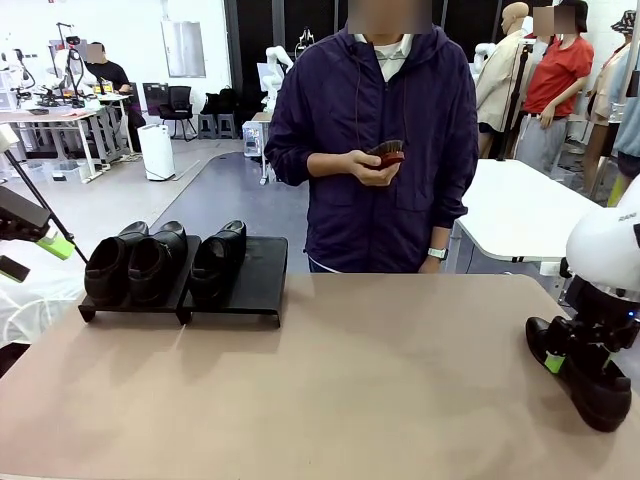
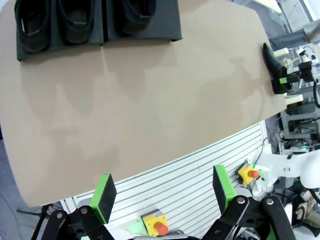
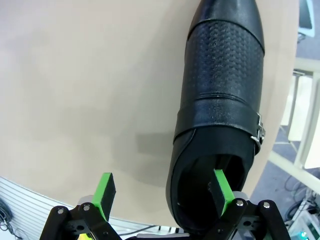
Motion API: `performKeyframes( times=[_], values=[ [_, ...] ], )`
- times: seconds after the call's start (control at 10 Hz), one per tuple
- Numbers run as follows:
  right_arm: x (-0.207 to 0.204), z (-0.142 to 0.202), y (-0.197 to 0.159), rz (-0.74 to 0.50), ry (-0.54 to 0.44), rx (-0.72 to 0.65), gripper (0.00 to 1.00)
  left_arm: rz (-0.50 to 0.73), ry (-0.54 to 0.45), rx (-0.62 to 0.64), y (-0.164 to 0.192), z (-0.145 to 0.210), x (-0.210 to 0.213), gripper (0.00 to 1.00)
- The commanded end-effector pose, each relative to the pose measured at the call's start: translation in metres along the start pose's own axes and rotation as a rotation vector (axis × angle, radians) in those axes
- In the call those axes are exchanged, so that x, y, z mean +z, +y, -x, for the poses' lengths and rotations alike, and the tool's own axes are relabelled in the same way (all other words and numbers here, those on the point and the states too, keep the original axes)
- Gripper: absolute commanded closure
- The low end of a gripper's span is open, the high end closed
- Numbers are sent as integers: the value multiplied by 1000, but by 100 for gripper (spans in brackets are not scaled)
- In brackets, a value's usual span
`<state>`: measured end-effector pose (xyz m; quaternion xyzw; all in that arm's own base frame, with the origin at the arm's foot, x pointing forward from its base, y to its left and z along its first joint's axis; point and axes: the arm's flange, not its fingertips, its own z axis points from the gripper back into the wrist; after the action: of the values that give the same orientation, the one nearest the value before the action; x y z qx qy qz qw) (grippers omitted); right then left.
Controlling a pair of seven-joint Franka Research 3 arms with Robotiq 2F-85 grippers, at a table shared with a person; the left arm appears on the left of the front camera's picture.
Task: Organize the shoes by placing them on the stand.
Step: Pick up one Shoe and place it in the middle of the table.
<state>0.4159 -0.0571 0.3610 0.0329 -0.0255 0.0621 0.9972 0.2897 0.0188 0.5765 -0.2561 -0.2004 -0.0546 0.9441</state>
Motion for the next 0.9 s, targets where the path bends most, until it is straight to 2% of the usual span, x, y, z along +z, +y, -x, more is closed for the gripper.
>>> performKeyframes(
  times=[0.0, 0.1, 0.2, 0.3, 0.8],
  values=[
    [-4, -6, -4, -30, -26, 20, 0, -1, 6, -11, 3, 1, 3, 0],
    [-6, -7, -4, -27, -17, 22, 0, -1, 6, -11, 3, 1, 3, 0],
    [-9, -7, -3, -15, -10, 41, 60, -1, 6, -11, 3, 1, 3, 0],
    [-11, -8, -1, -9, -13, 42, 100, -1, 6, -11, 3, 1, 3, 0],
    [-22, -8, -4, 46, -24, 31, 100, -1, 6, -11, 3, 1, 3, 0]
  ],
)
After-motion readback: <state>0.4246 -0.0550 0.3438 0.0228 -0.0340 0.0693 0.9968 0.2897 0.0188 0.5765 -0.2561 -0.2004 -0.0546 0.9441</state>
